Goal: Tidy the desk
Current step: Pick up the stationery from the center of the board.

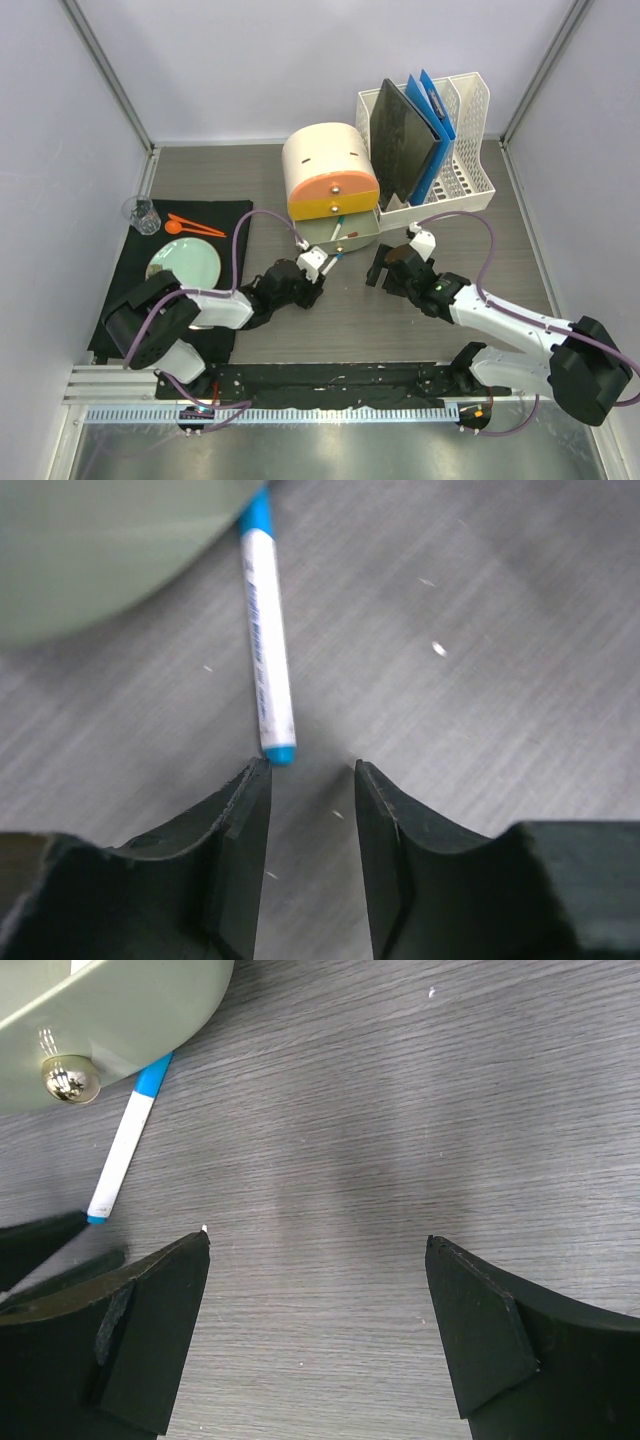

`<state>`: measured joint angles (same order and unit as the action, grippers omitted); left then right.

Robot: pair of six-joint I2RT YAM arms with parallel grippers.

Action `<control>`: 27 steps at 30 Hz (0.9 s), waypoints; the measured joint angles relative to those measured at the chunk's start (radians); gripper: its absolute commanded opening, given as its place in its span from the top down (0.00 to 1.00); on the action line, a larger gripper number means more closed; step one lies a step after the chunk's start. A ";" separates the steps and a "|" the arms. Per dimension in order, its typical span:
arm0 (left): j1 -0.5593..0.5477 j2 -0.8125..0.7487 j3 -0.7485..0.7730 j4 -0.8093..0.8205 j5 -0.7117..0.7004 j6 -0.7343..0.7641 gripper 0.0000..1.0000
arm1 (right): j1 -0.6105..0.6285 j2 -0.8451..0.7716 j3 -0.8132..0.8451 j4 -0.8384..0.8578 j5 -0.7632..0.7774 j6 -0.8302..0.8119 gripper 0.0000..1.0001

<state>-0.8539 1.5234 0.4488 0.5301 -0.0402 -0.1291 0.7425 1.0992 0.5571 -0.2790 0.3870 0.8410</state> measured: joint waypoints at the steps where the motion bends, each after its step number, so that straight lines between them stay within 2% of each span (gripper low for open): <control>1: -0.007 -0.006 -0.003 -0.007 0.000 -0.004 0.60 | 0.000 0.001 0.000 0.000 0.000 0.000 0.06; 2: -0.017 -0.012 -0.007 -0.016 -0.002 -0.011 0.60 | 0.000 0.002 0.000 -0.001 0.000 0.000 0.06; 8: -0.057 -0.069 -0.023 -0.069 -0.058 -0.045 0.38 | 0.000 0.014 0.002 -0.006 -0.001 0.000 0.06; 14: -0.061 -0.193 -0.022 -0.137 -0.160 -0.049 0.28 | 0.000 0.014 0.006 -0.009 -0.001 0.000 0.05; 19: -0.061 -0.204 0.009 -0.155 -0.211 -0.036 0.28 | 0.000 0.014 0.007 -0.010 -0.001 0.000 0.06; 27: -0.061 -0.031 0.133 -0.179 -0.212 -0.030 0.32 | 0.000 0.024 0.008 -0.015 -0.004 0.000 0.06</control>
<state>-0.9154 1.4929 0.5816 0.3515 -0.2520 -0.1589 0.7425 1.1236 0.5648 -0.2943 0.3828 0.8410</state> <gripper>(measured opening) 0.696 0.944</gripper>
